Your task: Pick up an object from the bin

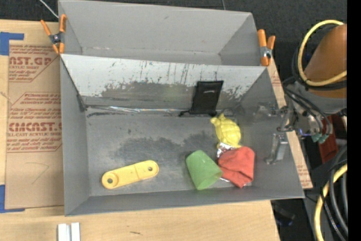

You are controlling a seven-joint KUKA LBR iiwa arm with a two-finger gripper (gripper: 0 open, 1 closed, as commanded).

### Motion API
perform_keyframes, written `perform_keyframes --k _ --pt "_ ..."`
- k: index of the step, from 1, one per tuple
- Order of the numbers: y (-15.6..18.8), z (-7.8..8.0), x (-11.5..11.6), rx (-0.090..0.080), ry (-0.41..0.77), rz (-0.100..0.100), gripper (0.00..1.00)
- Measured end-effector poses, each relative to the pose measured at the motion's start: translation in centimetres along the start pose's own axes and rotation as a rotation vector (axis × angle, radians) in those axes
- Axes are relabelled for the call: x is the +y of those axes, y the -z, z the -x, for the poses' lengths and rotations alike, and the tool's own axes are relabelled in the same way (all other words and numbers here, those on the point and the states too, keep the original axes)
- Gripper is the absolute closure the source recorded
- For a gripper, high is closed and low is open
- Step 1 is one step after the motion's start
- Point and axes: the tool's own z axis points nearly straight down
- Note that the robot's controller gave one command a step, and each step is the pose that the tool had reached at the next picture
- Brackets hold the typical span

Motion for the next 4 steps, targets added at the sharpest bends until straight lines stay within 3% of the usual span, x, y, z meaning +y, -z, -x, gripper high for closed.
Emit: perform_keyframes --k 1,2,3,4 --pt "0.4 0.2 0.1 -0.008 0.002 -0.002 1.0" --pt "0.4 0.2 0.1 -0.008 0.002 -0.002 0.0" --pt "0.4 0.2 0.1 -0.008 0.002 -0.002 0.0" --pt "-5.9 -0.1 5.4 -0.011 0.13 -0.003 0.0"
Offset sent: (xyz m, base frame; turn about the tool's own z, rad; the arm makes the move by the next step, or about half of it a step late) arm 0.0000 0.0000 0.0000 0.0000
